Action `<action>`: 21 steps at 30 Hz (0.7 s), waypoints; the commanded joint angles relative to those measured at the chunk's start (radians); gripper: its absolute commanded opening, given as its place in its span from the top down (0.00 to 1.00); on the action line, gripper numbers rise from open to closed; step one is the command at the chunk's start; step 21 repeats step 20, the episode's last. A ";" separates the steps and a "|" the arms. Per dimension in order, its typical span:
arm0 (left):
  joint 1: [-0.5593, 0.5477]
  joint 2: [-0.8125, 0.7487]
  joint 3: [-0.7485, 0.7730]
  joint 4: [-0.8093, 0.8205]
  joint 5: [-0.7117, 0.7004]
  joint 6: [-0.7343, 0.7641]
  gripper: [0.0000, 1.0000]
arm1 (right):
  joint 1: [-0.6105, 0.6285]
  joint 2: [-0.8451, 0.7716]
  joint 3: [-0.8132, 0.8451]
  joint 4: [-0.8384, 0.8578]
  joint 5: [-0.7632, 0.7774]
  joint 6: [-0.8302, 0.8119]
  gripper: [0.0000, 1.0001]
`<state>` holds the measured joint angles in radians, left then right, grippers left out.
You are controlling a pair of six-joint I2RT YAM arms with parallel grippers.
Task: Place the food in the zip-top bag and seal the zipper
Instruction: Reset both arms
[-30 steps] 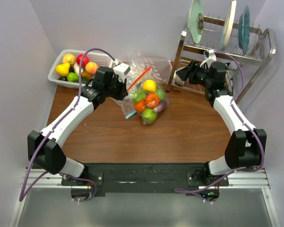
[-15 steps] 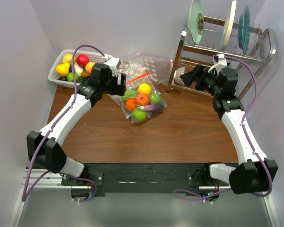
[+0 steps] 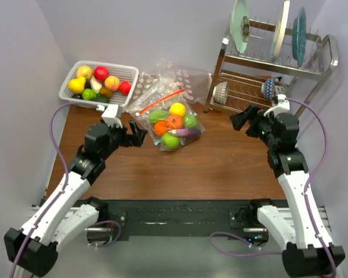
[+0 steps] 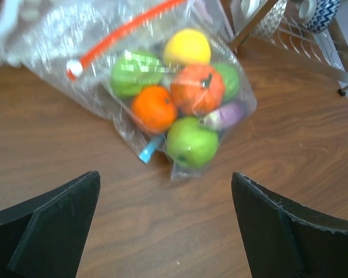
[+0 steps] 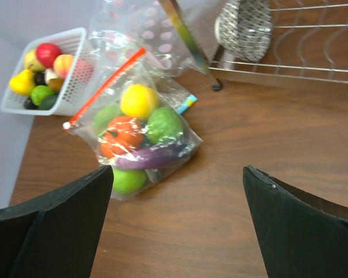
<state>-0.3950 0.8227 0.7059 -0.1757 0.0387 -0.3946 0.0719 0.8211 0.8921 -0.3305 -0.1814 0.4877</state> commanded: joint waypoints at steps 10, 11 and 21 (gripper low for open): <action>0.002 -0.143 -0.258 0.300 0.052 -0.130 0.00 | 0.002 -0.243 -0.228 -0.030 0.206 -0.089 0.01; 0.002 -0.142 -0.258 0.298 0.053 -0.128 0.00 | 0.000 -0.247 -0.231 -0.038 0.215 -0.095 0.01; 0.002 -0.132 -0.247 0.301 0.064 -0.122 0.00 | 0.002 -0.258 -0.231 -0.045 0.194 -0.089 0.01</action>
